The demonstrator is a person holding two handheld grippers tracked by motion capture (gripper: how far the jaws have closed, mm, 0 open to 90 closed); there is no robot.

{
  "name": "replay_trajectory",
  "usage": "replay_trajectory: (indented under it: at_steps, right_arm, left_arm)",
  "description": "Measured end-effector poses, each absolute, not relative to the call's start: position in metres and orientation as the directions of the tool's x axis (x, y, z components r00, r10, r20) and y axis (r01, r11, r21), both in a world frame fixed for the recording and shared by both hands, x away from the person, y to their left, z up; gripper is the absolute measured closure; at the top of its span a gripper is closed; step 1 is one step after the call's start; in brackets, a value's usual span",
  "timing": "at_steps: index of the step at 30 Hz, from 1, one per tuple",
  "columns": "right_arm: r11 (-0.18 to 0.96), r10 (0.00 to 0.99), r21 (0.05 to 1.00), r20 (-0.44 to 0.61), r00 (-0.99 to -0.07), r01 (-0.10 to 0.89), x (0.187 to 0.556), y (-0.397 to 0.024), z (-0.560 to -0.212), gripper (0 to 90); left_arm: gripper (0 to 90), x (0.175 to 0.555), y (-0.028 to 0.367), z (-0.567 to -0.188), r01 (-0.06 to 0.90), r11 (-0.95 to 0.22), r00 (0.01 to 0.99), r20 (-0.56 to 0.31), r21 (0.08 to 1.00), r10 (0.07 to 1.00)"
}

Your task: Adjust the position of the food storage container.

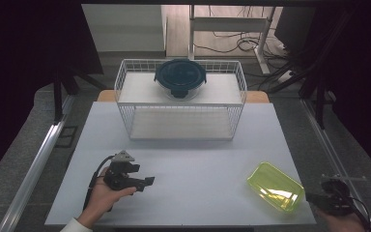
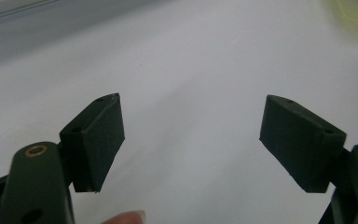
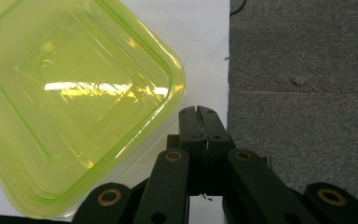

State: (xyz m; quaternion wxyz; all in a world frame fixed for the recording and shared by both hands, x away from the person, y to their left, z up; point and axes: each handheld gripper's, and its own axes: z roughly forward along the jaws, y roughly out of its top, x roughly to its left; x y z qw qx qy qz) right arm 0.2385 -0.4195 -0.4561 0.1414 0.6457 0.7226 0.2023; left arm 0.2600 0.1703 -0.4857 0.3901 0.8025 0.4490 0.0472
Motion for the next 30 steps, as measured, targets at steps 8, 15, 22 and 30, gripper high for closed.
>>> replay_trajectory:
  at_steps: [8,15,22,30]
  right_arm:
    - [0.091,0.989,0.471,0.063,-0.137,0.877,0.244,-0.414,-0.458,88.8]
    - [0.123,0.982,0.467,0.071,-0.176,0.876,0.258,-0.402,-0.459,88.8]
    - [0.147,0.975,0.467,0.082,-0.209,0.872,0.269,-0.388,-0.459,88.8]
    - [0.171,0.971,0.464,0.071,-0.229,0.869,0.273,-0.378,-0.46,88.9]
  left_arm:
    - [21.4,0.261,0.171,-0.486,0.688,-0.289,0.588,-0.278,0.666,0.759]
    - [21.5,0.262,0.173,-0.486,0.694,-0.274,0.579,-0.29,0.666,0.762]
    - [21.6,0.262,0.173,-0.486,0.697,-0.275,0.577,-0.291,0.662,0.763]
    - [21.6,0.263,0.173,-0.487,0.697,-0.277,0.577,-0.287,0.661,0.765]
